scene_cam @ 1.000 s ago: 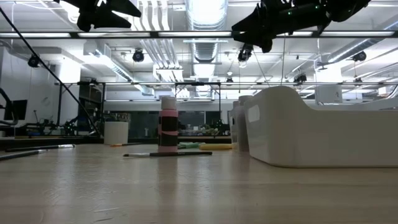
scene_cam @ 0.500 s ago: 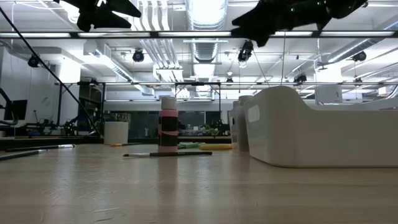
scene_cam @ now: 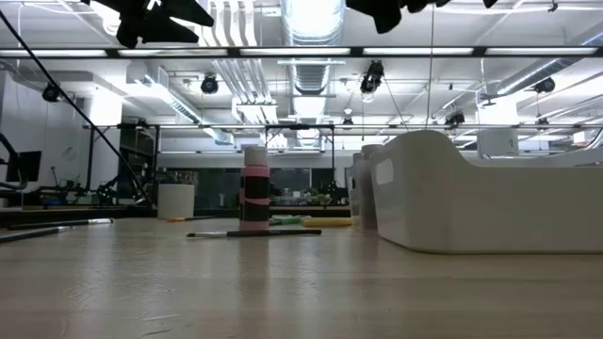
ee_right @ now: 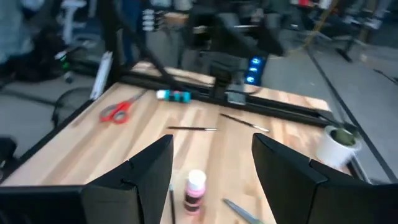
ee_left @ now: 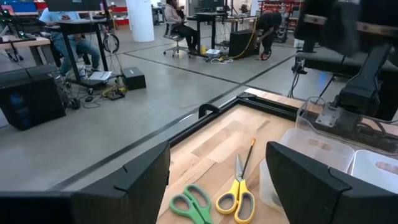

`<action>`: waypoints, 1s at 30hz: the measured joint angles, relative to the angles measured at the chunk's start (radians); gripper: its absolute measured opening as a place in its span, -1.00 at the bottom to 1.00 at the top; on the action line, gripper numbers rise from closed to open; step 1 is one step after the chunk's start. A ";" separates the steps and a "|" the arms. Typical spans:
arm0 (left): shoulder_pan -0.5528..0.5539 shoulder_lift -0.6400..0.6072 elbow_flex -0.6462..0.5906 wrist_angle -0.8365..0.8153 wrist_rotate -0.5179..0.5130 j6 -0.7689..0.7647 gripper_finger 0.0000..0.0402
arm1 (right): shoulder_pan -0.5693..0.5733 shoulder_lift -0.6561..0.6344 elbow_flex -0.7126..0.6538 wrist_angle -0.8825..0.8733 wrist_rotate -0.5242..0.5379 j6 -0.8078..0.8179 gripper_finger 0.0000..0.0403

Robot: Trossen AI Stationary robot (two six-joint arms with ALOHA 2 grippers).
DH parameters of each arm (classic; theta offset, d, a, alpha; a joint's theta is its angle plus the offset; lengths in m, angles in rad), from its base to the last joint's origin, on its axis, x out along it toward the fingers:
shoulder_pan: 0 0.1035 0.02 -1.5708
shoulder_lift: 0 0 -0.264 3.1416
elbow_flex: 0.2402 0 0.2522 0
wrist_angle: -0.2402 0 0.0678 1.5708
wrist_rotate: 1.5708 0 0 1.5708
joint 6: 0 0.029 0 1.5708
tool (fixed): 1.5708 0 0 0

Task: Pick & Place Paint Supplies
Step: Put the pink paint bottle into the left transparent bin

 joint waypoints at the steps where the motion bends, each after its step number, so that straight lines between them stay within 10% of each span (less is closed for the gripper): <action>1: -0.001 0.000 0.000 0.000 0.000 0.000 0.34 | 0.019 0.018 0.002 -0.003 0.024 -0.009 0.08; 12: -0.001 0.000 0.000 -0.026 0.000 0.001 0.34 | 0.085 0.362 0.194 -0.057 0.206 0.250 0.08; 30: 0.000 0.000 -0.001 -0.084 0.000 0.002 0.34 | 0.104 0.697 0.532 -0.359 0.247 0.067 0.08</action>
